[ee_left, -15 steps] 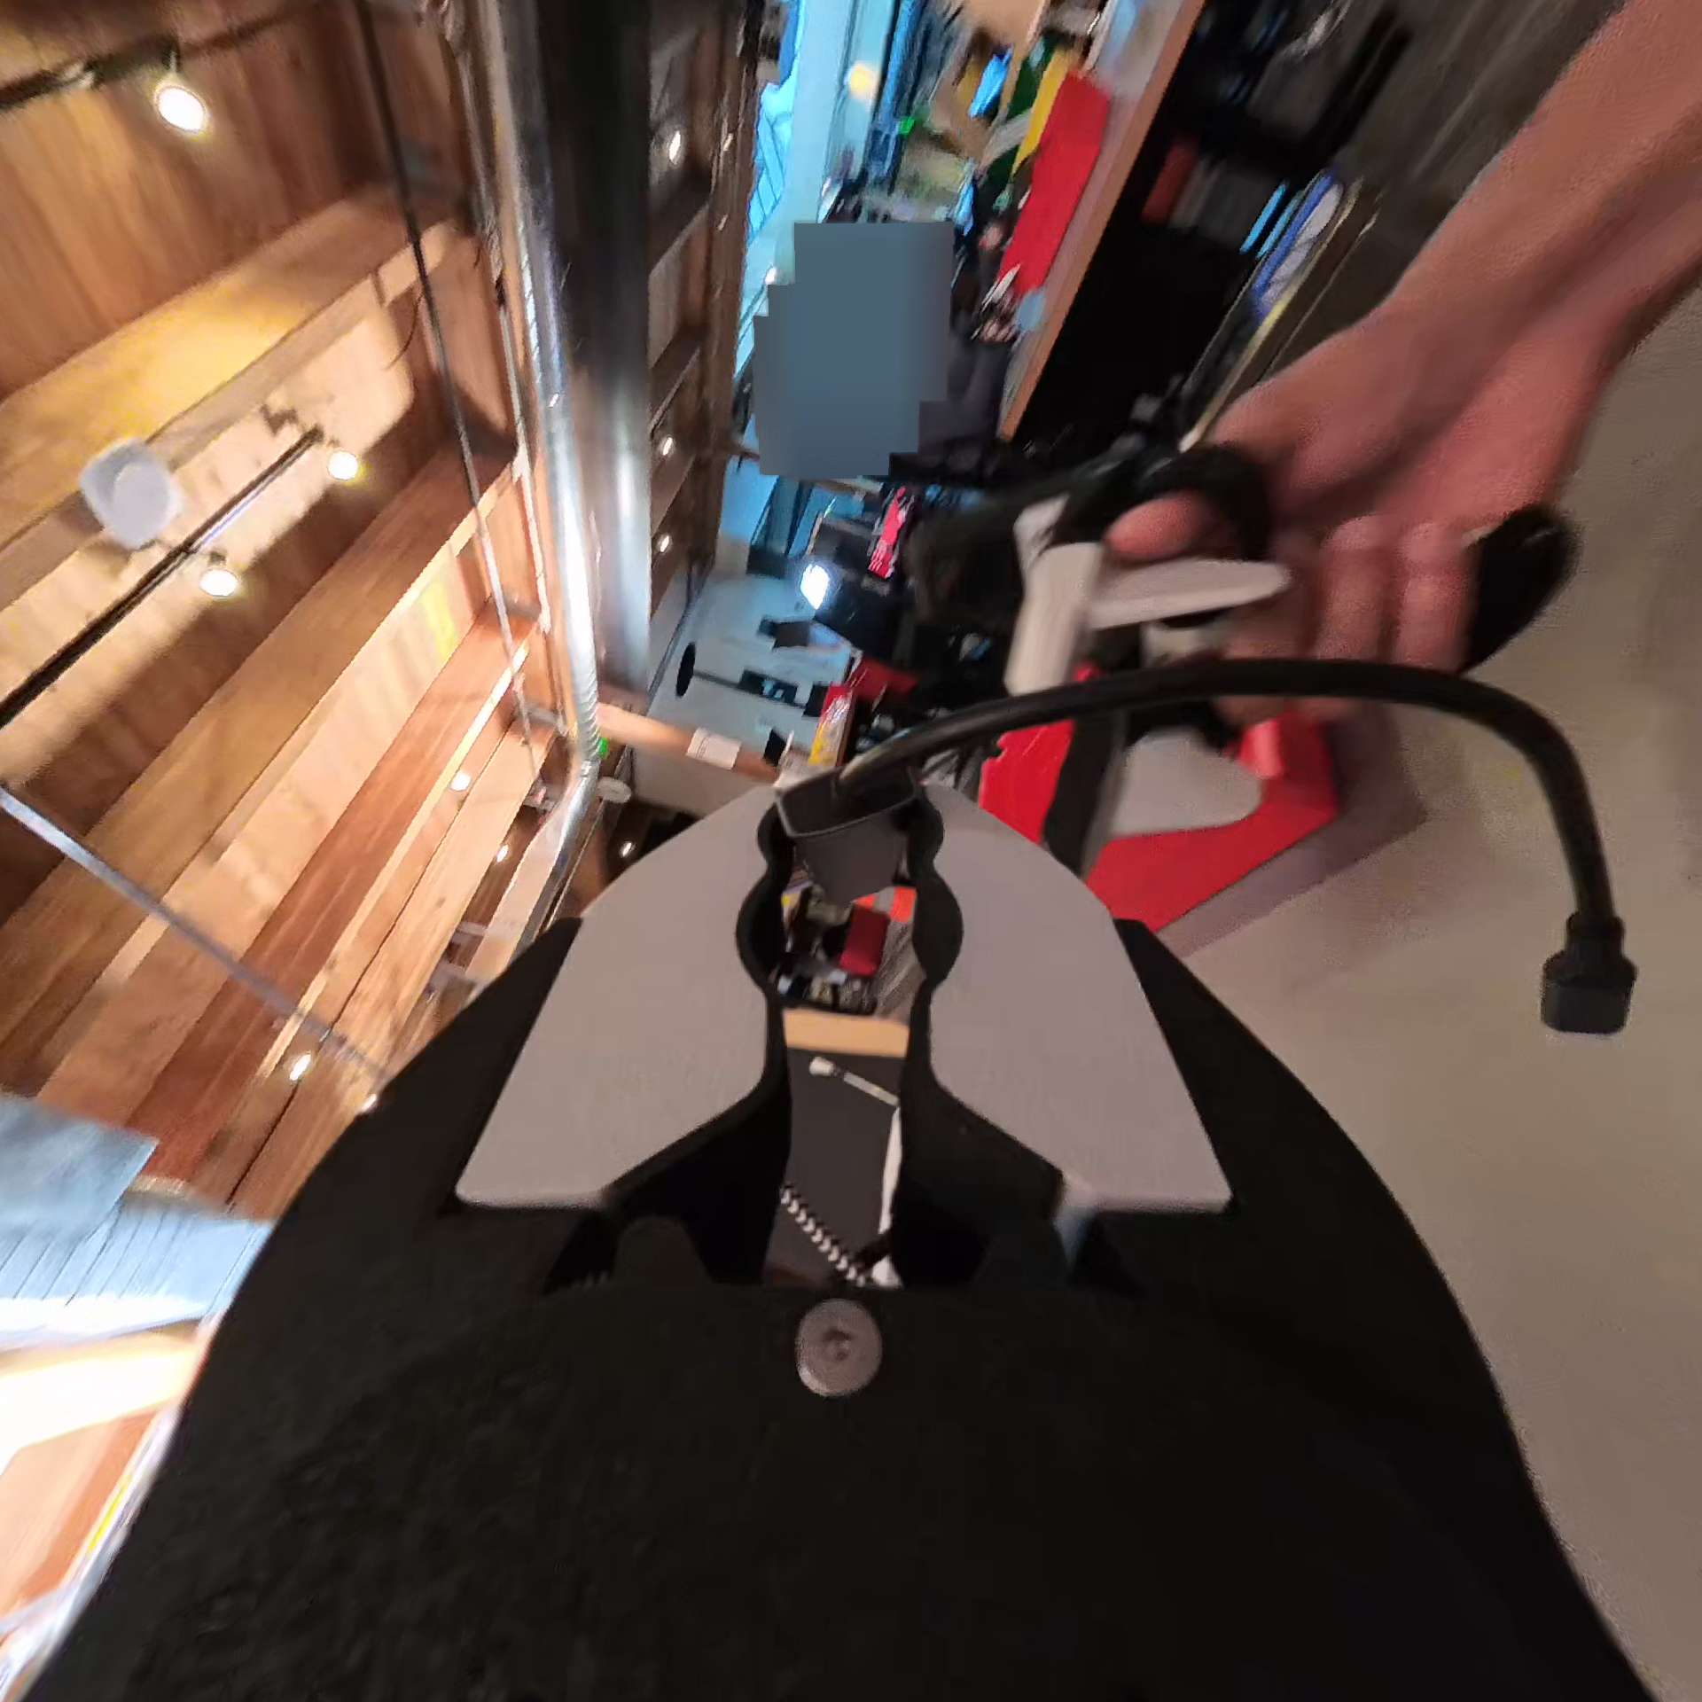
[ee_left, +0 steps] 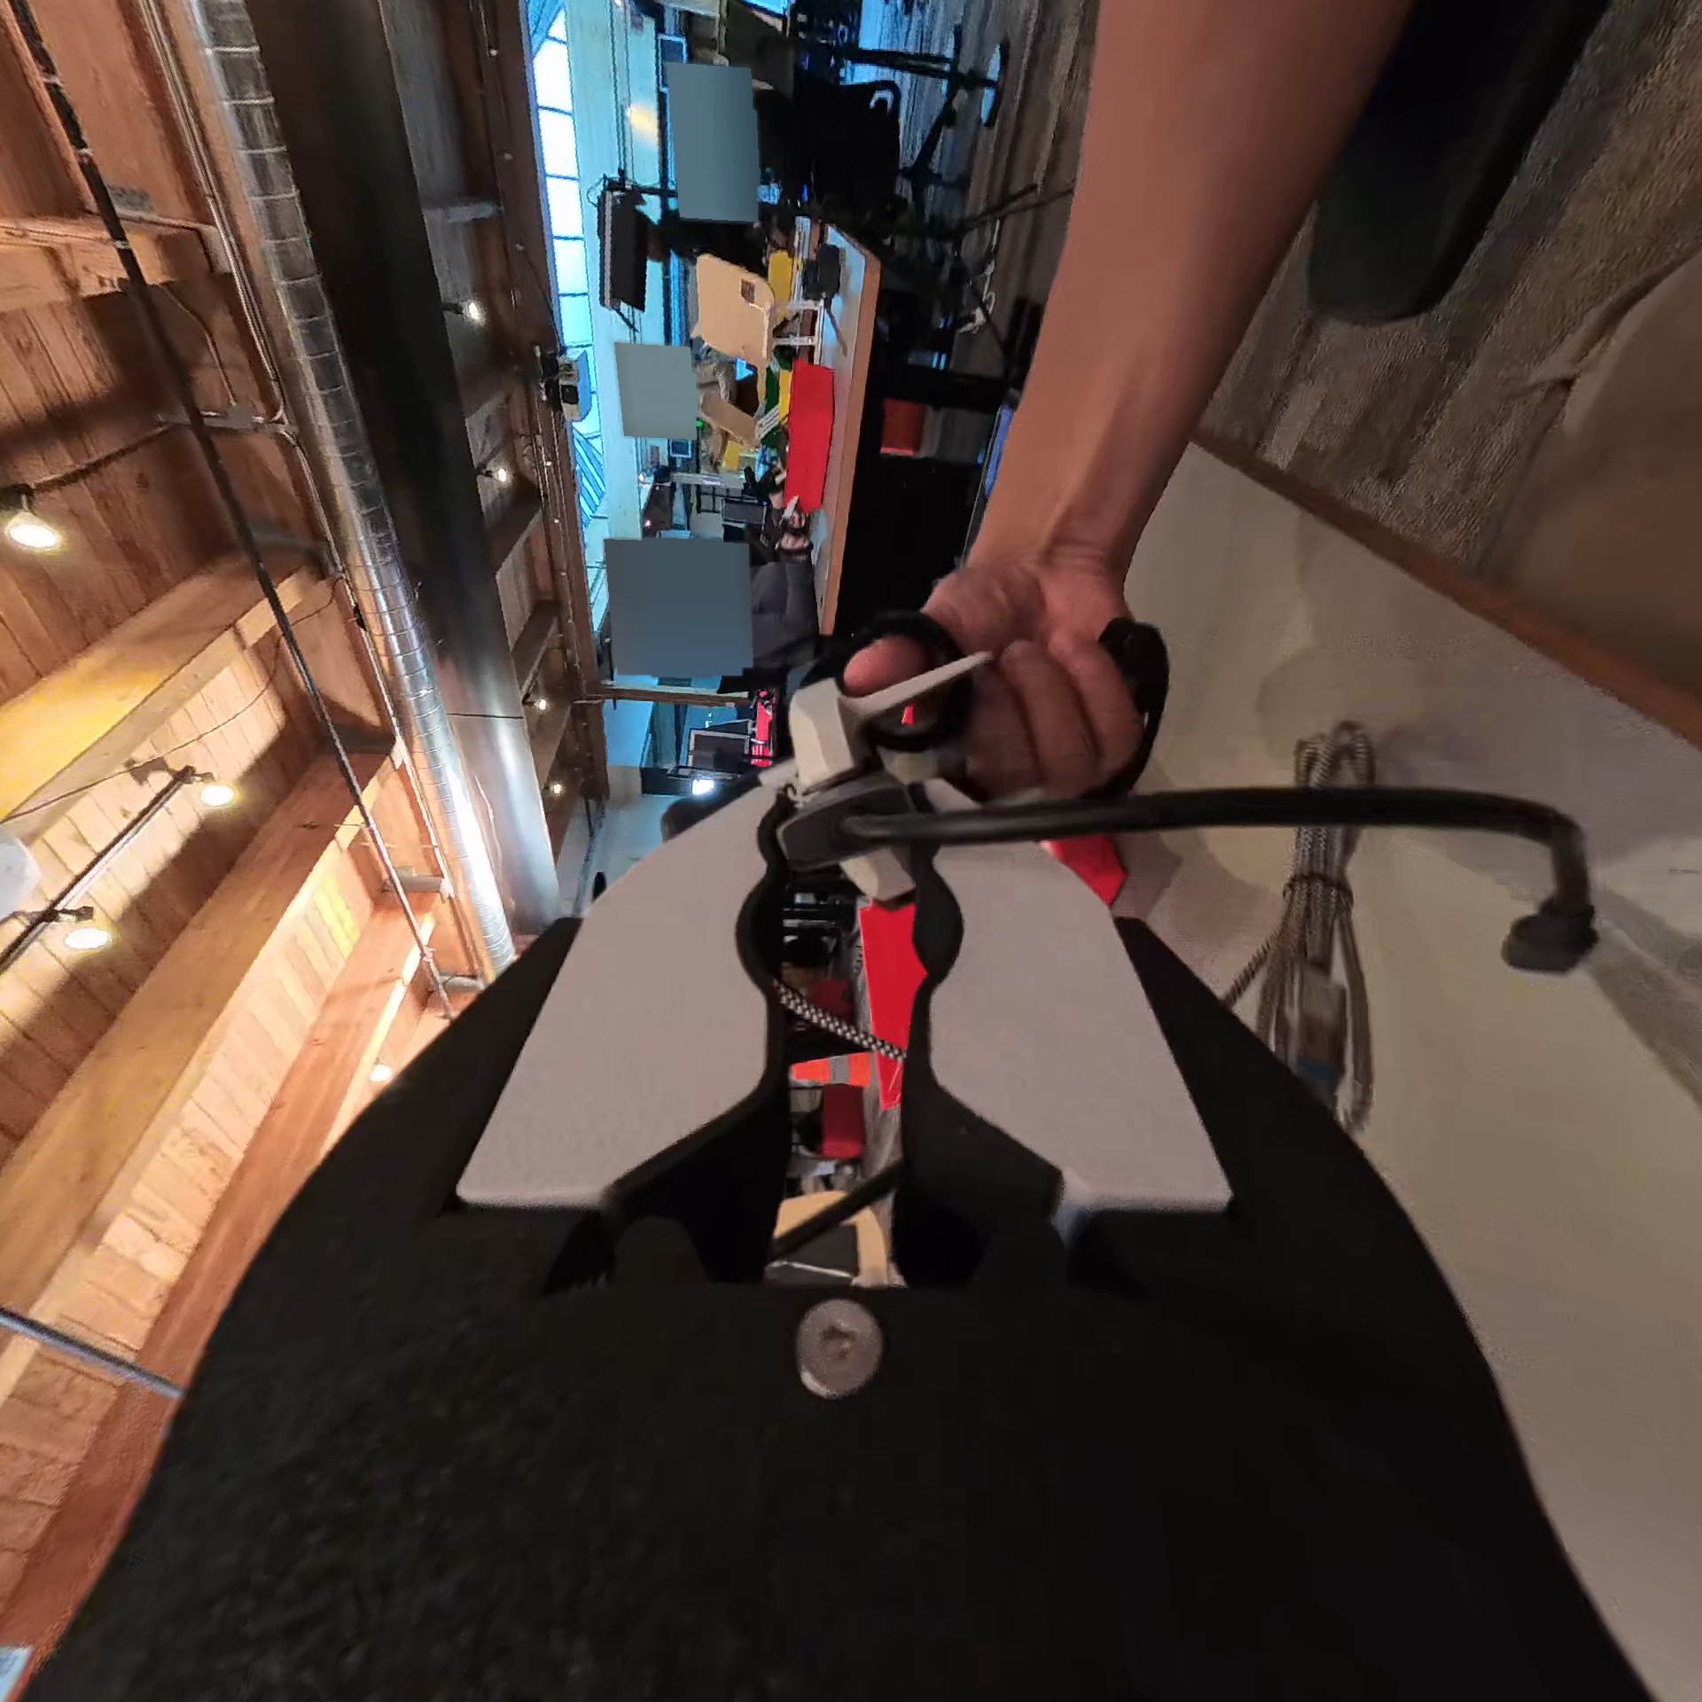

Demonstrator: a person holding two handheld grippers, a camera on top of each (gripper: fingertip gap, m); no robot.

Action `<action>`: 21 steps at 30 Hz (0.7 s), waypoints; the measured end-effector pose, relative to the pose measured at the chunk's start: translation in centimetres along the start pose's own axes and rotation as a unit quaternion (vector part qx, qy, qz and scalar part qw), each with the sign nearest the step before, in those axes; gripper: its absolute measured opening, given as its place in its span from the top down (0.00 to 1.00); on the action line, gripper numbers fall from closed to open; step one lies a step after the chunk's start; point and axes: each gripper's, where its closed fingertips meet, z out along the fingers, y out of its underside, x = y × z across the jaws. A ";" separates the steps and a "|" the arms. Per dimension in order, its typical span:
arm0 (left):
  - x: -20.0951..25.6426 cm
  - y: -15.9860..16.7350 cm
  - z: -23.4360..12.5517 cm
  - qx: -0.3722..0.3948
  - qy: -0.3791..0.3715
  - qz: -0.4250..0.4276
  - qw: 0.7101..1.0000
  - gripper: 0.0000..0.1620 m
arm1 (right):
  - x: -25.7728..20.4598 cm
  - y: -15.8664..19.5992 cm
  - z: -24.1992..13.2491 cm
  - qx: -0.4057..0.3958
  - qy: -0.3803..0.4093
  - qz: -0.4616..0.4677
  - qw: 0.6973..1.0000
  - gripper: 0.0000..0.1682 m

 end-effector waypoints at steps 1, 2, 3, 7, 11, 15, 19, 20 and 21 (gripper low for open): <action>0.2 0.6 -0.2 -0.008 -0.001 0.001 1.000 0.86 | 0.4 0.1 0.0 -0.007 0.023 -0.021 0.999 0.95; 0.4 1.4 -0.4 -0.023 -0.007 -0.001 1.000 0.87 | 0.9 0.1 -0.1 -0.011 0.052 -0.045 0.998 0.95; 0.7 2.5 -0.7 -0.051 -0.012 -0.003 0.999 0.88 | 1.6 0.0 -0.3 -0.022 0.089 -0.065 0.994 0.95; 1.3 11.0 -4.0 -0.262 -0.046 0.033 0.963 0.98 | 4.9 -0.1 -2.1 -0.096 0.256 -0.170 0.947 0.94; 2.9 17.1 -9.9 -0.410 -0.067 -0.145 0.898 0.99 | 10.0 0.2 -6.4 -0.214 0.460 -0.294 0.810 0.94; 6.9 13.8 -8.2 -0.302 -0.098 -0.558 0.766 0.92 | 13.7 2.8 -7.2 -0.311 0.531 -0.385 0.688 0.94; 9.4 10.8 -5.4 -0.211 -0.093 -0.727 0.646 0.86 | 14.7 4.1 -4.9 -0.316 0.532 -0.449 0.644 0.94; 9.8 10.9 -5.2 -0.217 -0.098 -0.737 0.633 0.85 | 14.6 4.1 -4.4 -0.313 0.531 -0.463 0.637 0.94; 10.0 11.1 -5.2 -0.219 -0.109 -0.746 0.619 0.85 | 14.5 4.1 -3.9 -0.312 0.529 -0.479 0.628 0.94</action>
